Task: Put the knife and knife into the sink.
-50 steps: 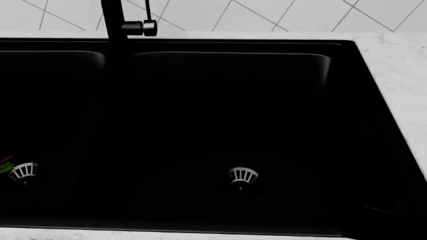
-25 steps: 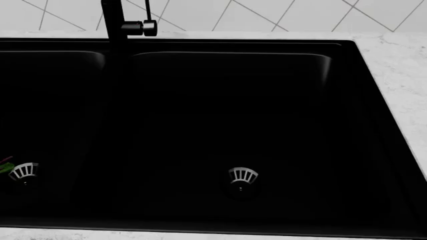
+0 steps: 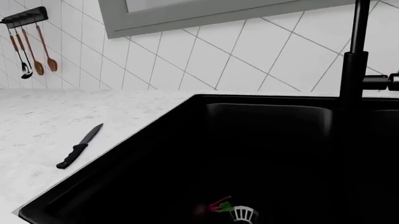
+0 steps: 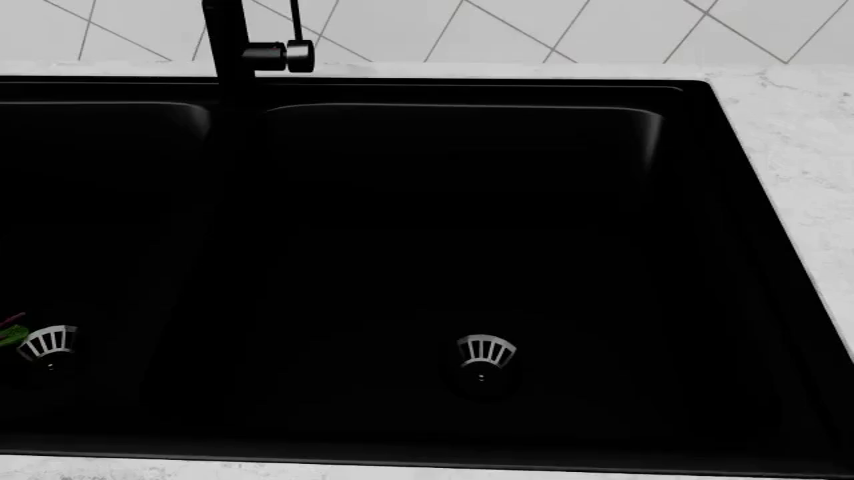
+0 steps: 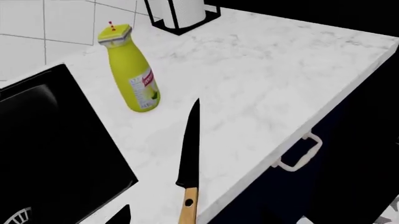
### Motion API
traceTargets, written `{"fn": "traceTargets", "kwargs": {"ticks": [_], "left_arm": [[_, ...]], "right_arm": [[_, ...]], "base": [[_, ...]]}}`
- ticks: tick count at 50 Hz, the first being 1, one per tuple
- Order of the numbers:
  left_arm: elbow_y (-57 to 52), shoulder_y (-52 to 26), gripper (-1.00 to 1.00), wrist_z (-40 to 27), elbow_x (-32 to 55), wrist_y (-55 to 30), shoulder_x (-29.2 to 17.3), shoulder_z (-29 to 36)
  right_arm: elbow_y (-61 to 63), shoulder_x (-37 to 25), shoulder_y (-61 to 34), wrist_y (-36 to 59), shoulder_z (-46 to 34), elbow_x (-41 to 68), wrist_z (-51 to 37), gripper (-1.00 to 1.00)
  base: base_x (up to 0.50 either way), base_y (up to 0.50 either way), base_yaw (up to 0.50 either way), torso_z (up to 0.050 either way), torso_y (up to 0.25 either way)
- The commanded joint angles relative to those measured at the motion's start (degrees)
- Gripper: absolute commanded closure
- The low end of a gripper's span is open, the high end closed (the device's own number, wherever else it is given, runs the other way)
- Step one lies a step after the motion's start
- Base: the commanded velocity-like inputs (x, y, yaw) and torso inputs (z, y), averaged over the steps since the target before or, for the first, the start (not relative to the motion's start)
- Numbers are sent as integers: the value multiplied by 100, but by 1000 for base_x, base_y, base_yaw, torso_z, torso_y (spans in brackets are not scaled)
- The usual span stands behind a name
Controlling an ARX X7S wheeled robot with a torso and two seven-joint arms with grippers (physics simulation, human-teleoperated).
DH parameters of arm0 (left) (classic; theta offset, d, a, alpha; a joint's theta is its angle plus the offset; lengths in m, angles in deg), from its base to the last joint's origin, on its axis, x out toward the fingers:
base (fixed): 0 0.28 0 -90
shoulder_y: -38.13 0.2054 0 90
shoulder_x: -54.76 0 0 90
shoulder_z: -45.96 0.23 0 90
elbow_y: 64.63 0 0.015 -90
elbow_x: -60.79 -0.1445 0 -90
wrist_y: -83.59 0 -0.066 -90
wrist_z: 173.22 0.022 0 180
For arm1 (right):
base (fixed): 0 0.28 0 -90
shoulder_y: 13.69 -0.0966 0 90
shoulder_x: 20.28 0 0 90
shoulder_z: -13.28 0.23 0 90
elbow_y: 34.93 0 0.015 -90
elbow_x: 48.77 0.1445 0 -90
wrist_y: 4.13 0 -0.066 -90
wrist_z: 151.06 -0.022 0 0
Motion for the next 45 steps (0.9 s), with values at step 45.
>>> {"fn": "traceTargets", "kwargs": {"ticks": [45], "left_arm": [[246, 56, -100, 23, -138, 176, 40, -13]], "right_arm": [[-1671, -1523, -712, -1196, -2989, -986, 654, -100]], "base": [[0, 0, 0, 0, 0]]}}
